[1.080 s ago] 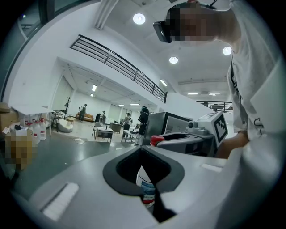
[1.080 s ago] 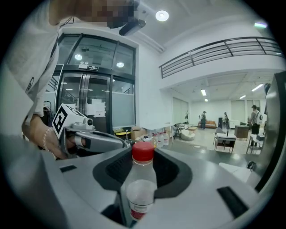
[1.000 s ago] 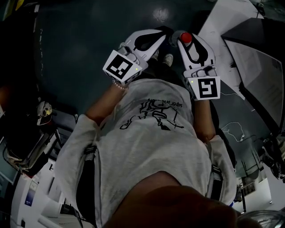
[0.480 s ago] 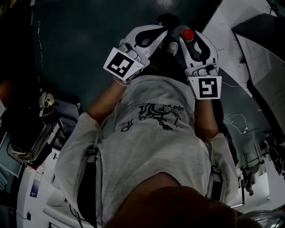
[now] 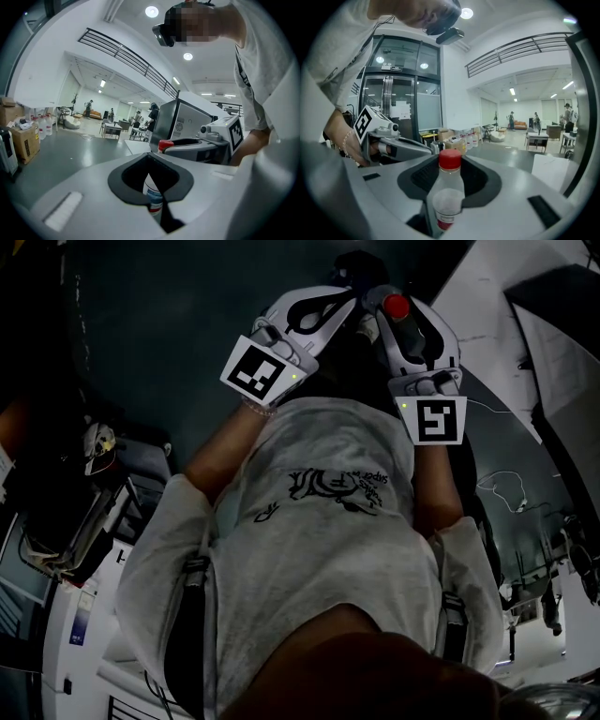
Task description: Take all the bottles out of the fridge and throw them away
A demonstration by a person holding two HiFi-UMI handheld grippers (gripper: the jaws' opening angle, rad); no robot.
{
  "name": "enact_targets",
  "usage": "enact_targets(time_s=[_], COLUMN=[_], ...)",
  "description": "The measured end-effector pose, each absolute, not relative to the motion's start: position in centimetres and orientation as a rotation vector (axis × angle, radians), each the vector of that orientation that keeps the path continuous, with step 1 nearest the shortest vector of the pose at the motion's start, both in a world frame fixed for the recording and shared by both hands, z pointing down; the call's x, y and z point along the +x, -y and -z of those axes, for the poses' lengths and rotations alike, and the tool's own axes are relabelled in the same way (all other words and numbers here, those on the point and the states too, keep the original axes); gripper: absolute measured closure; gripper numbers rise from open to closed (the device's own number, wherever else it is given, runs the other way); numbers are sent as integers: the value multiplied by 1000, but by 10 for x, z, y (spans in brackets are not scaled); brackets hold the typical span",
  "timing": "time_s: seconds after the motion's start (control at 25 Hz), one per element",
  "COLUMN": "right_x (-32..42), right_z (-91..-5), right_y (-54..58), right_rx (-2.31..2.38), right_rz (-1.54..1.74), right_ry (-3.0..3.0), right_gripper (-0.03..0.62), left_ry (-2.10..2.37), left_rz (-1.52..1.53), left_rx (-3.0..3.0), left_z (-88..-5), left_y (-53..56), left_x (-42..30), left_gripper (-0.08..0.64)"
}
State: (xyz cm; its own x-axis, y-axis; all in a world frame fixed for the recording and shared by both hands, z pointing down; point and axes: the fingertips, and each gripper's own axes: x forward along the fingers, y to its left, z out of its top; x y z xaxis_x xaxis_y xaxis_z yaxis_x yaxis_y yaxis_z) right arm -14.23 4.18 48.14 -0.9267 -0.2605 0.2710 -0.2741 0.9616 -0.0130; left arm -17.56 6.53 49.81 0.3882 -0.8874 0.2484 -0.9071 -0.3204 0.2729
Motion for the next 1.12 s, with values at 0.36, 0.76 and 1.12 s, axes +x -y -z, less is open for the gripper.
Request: enact_targets(time_s=[0.36,0.76,1.12], right_x=[-140,-140,-147], right_z=[-529,-592,-640], right_y=[-39,-47,-56], right_rx=[420,456,459], right_rz=[-77,-124,-124], right_ry=[2838,2805,2783], right_gripper=[445,445,445], left_ry=[1571,1564,1559], left_rz=[-110,-125,-157], left_rx=[2271,2240,2233], left_z=[-547,-608,-657], left_y=[-66,-78,-81], left_x=[-174,-175,-177], left_gripper=[551,552,551])
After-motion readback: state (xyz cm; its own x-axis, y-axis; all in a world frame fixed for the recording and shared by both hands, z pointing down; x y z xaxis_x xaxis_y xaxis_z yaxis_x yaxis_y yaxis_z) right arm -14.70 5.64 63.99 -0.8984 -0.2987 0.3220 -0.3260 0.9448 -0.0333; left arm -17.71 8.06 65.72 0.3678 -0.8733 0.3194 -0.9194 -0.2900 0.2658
